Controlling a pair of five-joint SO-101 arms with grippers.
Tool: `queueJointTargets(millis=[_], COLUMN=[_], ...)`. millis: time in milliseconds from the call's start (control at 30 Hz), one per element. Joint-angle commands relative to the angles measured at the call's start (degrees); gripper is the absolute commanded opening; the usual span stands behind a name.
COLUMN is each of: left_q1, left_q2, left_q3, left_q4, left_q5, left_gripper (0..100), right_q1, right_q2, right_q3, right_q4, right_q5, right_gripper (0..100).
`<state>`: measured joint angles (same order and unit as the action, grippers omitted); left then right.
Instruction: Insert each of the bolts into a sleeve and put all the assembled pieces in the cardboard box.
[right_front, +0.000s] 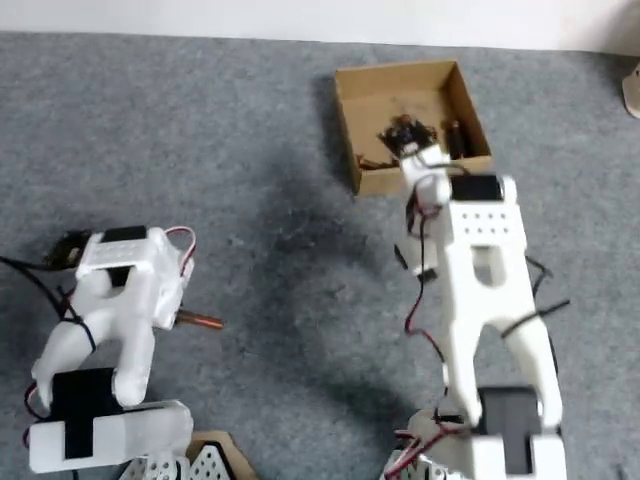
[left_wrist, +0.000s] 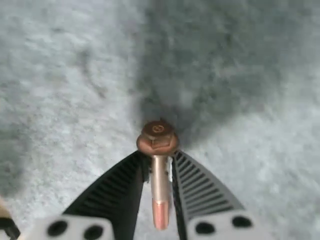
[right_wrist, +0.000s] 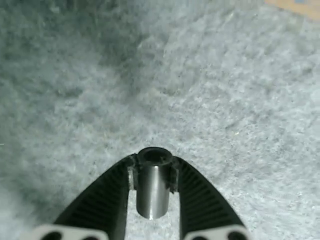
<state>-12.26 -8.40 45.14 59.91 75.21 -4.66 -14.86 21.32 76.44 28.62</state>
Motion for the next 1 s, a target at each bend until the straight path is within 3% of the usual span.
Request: queueJointTargets(millis=[0, 167, 500, 967], left_q1=[4.0, 8.1, 13.1, 18.2], left_q2=[-0.8, -0.8, -0.8, -22.7], left_q3=[-6.0, -15.3, -27.8, -21.6], left_q4=[4.0, 11.9, 15.6, 17.2], left_q5=[-0.4, -0.7, -16.3, -20.1], left_gripper=[1, 1, 1, 1], right_q1=[-0.7, -0.6, -2.3, -7.8], right_q2=[-9.7, -18.4, -26.2, -45.1], right_q3=[6.7, 16.0, 24.8, 40.2], right_q4=[-6.5, -13.6, -18.1, -27.6], right_q5=[-1.7, -2.9, -6.2, -16.6], right_gripper=[0.4, 0.4, 0.4, 0.4])
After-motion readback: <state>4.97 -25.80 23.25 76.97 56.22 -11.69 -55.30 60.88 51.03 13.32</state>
